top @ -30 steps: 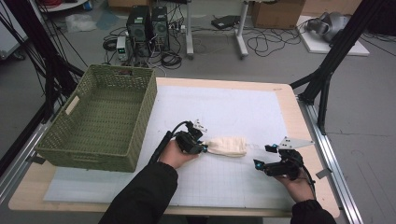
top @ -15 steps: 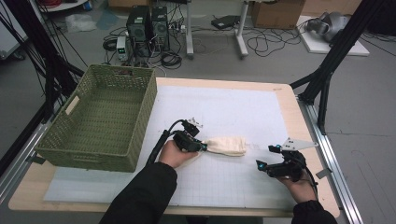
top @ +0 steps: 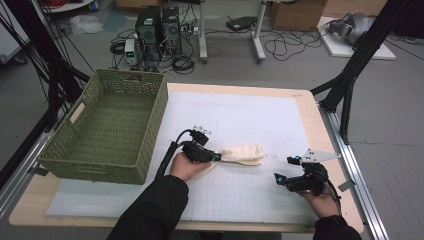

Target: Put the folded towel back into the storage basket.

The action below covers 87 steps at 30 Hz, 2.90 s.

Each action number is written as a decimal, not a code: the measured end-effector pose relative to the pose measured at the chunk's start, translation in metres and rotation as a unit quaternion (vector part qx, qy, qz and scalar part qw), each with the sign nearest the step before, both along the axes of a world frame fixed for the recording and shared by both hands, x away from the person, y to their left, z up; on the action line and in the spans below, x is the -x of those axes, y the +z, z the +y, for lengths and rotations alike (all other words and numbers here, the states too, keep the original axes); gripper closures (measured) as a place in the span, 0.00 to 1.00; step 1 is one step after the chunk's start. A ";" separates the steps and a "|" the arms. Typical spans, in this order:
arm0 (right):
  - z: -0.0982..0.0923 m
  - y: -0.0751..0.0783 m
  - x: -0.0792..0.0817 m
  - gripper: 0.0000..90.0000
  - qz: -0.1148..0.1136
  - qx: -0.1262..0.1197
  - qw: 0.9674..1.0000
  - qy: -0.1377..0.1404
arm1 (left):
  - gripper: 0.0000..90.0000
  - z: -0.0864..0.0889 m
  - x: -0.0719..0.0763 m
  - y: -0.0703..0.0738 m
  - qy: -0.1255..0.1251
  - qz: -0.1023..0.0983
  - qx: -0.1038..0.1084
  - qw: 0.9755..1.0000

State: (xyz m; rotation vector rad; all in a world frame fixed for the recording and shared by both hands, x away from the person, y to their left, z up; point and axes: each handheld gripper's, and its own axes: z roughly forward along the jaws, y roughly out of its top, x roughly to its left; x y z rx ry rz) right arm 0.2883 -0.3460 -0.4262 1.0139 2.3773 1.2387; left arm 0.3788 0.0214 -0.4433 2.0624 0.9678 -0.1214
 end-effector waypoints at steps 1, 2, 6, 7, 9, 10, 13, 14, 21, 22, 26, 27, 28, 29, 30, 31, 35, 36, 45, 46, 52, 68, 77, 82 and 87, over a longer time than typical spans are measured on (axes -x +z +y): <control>0.000 0.000 0.000 0.16 -0.001 0.001 1.000 0.002 | 0.88 0.000 0.000 0.000 0.000 0.002 0.001 1.000; 0.000 0.000 0.000 0.16 -0.002 0.001 1.000 0.002 | 0.88 0.000 0.000 0.000 0.000 0.004 0.002 1.000; 0.000 0.000 0.000 0.16 -0.002 0.001 1.000 0.004 | 0.88 0.000 0.001 0.001 0.002 0.006 0.003 1.000; 0.000 0.000 0.000 0.16 -0.002 0.000 1.000 0.004 | 0.88 0.000 0.001 0.001 0.001 0.006 0.003 1.000; 0.000 0.000 -0.001 0.16 -0.002 -0.001 1.000 0.003 | 0.88 0.000 0.001 0.001 -0.002 0.009 0.007 1.000; 0.000 0.000 0.000 0.16 -0.002 -0.002 1.000 0.003 | 0.88 0.000 0.002 0.002 -0.002 0.010 0.009 1.000; 0.000 0.000 -0.001 0.16 -0.002 -0.003 1.000 0.004 | 0.88 0.001 0.002 0.004 0.001 0.012 0.016 1.000; 0.000 0.000 -0.001 0.16 -0.001 -0.003 1.000 0.004 | 0.88 0.001 0.002 0.004 0.001 0.013 0.019 1.000; 0.000 0.000 -0.001 0.14 -0.002 -0.004 1.000 0.001 | 0.88 0.004 0.002 0.010 0.008 0.021 0.049 0.999; 0.000 0.000 -0.001 0.14 -0.001 -0.005 1.000 0.001 | 0.88 0.005 0.002 0.011 0.009 0.022 0.052 0.998; 0.000 0.000 -0.002 0.14 -0.001 -0.004 1.000 0.003 | 0.88 0.008 0.002 0.014 0.014 0.026 0.076 0.997; 0.000 0.000 -0.001 0.14 0.001 -0.005 1.000 0.001 | 0.88 0.009 0.001 0.015 0.016 0.027 0.079 0.996; 0.000 0.000 -0.001 0.14 0.000 -0.006 1.000 0.001 | 0.88 0.010 0.001 0.015 0.018 0.028 0.082 0.996; -0.001 0.000 -0.002 0.14 -0.002 -0.006 1.000 0.001 | 0.88 0.011 0.001 0.016 0.020 0.029 0.086 0.996; -0.001 0.000 -0.002 0.14 -0.002 -0.007 1.000 0.001 | 0.88 0.012 0.001 0.017 0.023 0.030 0.090 0.995; -0.001 0.000 -0.002 0.14 -0.001 -0.007 1.000 0.001 | 0.88 0.012 0.001 0.017 0.024 0.030 0.091 0.995; 0.000 -0.001 -0.002 0.14 -0.002 -0.003 1.000 0.001 | 0.88 0.015 0.000 0.019 0.030 0.028 0.101 0.994; 0.001 -0.001 -0.002 0.14 -0.002 -0.002 1.000 0.002 | 0.88 0.015 0.000 0.019 0.033 0.029 0.104 0.994; 0.001 -0.001 -0.002 0.14 -0.002 -0.003 1.000 0.004 | 0.88 0.021 0.000 0.026 0.047 0.023 0.133 0.990; 0.001 -0.001 -0.002 0.14 -0.002 -0.002 1.000 0.003 | 0.88 0.021 0.000 0.027 0.049 0.023 0.137 0.989; 0.001 -0.001 -0.003 0.14 -0.001 -0.002 1.000 0.005 | 0.88 0.023 0.005 0.039 0.066 -0.011 0.118 0.991; 0.001 -0.001 -0.003 0.14 -0.004 0.000 1.000 0.005 | 0.88 0.042 0.006 0.061 0.085 -0.025 0.139 0.986; 0.002 -0.002 -0.004 0.14 -0.003 -0.001 1.000 0.007 | 0.88 0.052 0.009 0.087 0.079 -0.042 0.157 0.983; 0.002 -0.002 -0.004 0.14 -0.004 -0.001 1.000 0.008 | 0.88 0.061 0.009 0.094 0.087 -0.038 0.158 0.983; 0.003 -0.003 -0.006 0.14 -0.002 -0.001 1.000 0.011 | 0.88 0.071 0.010 0.108 0.095 -0.043 0.165 0.981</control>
